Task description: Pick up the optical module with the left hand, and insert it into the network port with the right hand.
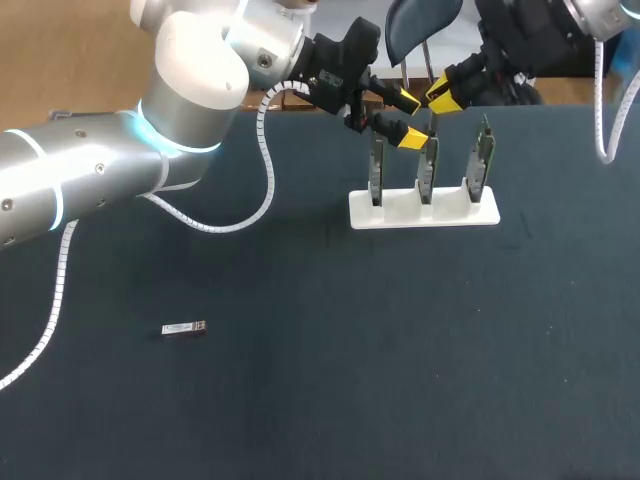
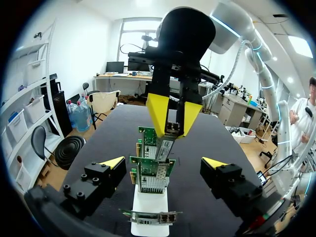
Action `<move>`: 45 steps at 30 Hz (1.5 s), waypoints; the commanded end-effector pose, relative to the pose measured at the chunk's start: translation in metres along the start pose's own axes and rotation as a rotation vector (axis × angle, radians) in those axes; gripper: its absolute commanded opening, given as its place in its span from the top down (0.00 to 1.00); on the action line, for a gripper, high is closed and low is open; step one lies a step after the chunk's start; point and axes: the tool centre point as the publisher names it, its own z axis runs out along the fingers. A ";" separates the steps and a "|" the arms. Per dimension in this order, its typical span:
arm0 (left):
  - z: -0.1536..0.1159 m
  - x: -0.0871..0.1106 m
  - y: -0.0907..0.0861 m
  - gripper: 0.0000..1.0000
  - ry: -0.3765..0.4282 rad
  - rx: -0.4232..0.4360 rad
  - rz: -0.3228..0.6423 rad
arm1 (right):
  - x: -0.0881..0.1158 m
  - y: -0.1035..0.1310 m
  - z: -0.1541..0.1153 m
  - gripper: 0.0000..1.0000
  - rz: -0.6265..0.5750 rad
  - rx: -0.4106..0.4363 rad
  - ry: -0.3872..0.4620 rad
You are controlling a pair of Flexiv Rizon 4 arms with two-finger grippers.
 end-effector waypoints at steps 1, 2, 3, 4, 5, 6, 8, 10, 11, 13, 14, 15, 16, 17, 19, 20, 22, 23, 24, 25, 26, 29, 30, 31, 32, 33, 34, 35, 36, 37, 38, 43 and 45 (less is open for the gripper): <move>0.000 -0.001 0.002 0.00 0.003 0.003 0.000 | 0.003 0.002 0.003 1.00 0.003 -0.002 0.010; 0.000 -0.001 0.002 0.00 0.003 0.003 0.000 | 0.004 0.002 0.004 1.00 0.006 -0.004 0.014; 0.000 -0.001 0.002 0.00 0.003 0.003 0.000 | 0.006 0.002 0.004 1.00 0.009 -0.005 0.016; 0.000 -0.001 0.002 0.00 0.003 0.003 0.000 | 0.006 0.002 0.005 1.00 0.011 -0.005 0.018; 0.000 -0.001 0.002 0.00 0.003 0.003 0.000 | 0.007 0.002 0.005 1.00 0.012 -0.006 0.019; 0.000 -0.001 0.002 0.00 0.003 0.003 0.000 | 0.007 0.002 0.005 1.00 0.012 -0.007 0.019; 0.000 -0.001 0.002 0.00 0.003 0.003 0.000 | 0.007 0.002 0.004 1.00 0.013 -0.005 0.020; 0.000 -0.001 0.002 0.00 0.003 0.003 0.000 | 0.005 0.002 0.002 1.00 0.014 -0.002 0.009; 0.000 -0.001 0.002 0.00 0.003 0.003 0.000 | 0.005 0.002 0.001 1.00 0.011 0.000 0.009; 0.000 -0.001 0.002 0.00 0.003 0.003 0.000 | 0.002 0.002 -0.001 1.00 0.006 0.001 0.005; 0.000 -0.001 0.002 0.00 0.003 0.003 0.000 | 0.002 0.002 -0.001 1.00 0.003 0.002 0.004; 0.000 -0.001 0.002 0.00 0.003 0.003 0.000 | 0.001 0.002 -0.002 1.00 0.000 0.003 0.004; 0.000 -0.001 0.002 0.00 0.003 0.003 0.000 | 0.000 0.002 -0.002 1.00 -0.002 0.005 0.004; 0.000 -0.001 0.002 0.00 0.003 0.003 0.000 | 0.000 0.002 -0.003 1.00 -0.003 0.007 0.005; 0.000 -0.001 0.002 0.00 0.003 0.003 0.000 | 0.000 0.002 -0.003 1.00 -0.005 0.007 0.005; 0.000 -0.001 0.002 0.00 0.003 0.003 0.000 | 0.000 0.002 -0.003 1.00 -0.005 0.007 0.007; 0.000 -0.001 0.002 0.00 0.003 0.003 0.000 | 0.000 0.002 -0.002 1.00 -0.002 0.002 0.008; 0.000 -0.001 0.002 0.00 0.003 0.003 0.000 | 0.000 0.003 -0.001 1.00 -0.002 -0.002 0.011; 0.000 -0.001 0.002 0.00 0.003 0.003 0.000 | 0.001 0.003 0.000 1.00 -0.001 -0.007 0.013; 0.000 -0.001 0.002 0.00 0.003 0.003 0.000 | 0.001 0.003 0.001 1.00 -0.001 -0.011 0.017; 0.000 -0.001 0.002 0.00 0.003 0.003 0.000 | 0.002 0.003 0.001 1.00 -0.001 -0.012 0.018; 0.000 -0.001 0.002 0.00 0.003 0.003 0.000 | 0.003 0.003 0.002 1.00 0.002 -0.015 0.017; 0.000 -0.001 0.002 0.00 0.003 0.003 0.000 | 0.003 0.002 0.003 1.00 0.004 -0.015 0.019; 0.000 -0.001 0.002 0.00 0.003 0.003 0.000 | 0.004 0.003 0.003 1.00 0.005 -0.017 0.022; 0.000 -0.001 0.002 0.00 0.003 0.003 0.000 | 0.005 0.003 0.004 1.00 0.006 -0.019 0.025; 0.000 -0.001 0.002 0.00 0.003 0.003 0.000 | 0.006 0.003 0.004 1.00 0.007 -0.019 0.030; 0.000 -0.001 0.002 0.00 0.003 0.003 0.000 | 0.006 0.003 0.004 1.00 0.008 -0.020 0.031; 0.000 -0.001 0.002 0.00 0.003 0.003 0.000 | 0.007 0.003 0.004 1.00 0.010 -0.020 0.030; 0.000 -0.001 0.002 0.00 0.003 0.003 0.000 | 0.007 0.003 0.004 1.00 0.013 -0.020 0.032; 0.000 -0.001 0.002 0.00 0.003 0.003 0.000 | 0.008 0.003 0.004 1.00 0.014 -0.020 0.033; 0.000 -0.001 0.002 0.00 0.003 0.003 0.000 | 0.008 0.003 0.004 1.00 0.014 -0.021 0.034; 0.000 -0.001 0.002 0.00 0.003 0.003 0.000 | 0.004 0.004 0.000 1.00 0.003 -0.011 0.026; 0.000 -0.001 0.002 0.00 0.003 0.003 0.000 | 0.001 0.003 -0.001 1.00 -0.005 -0.006 0.027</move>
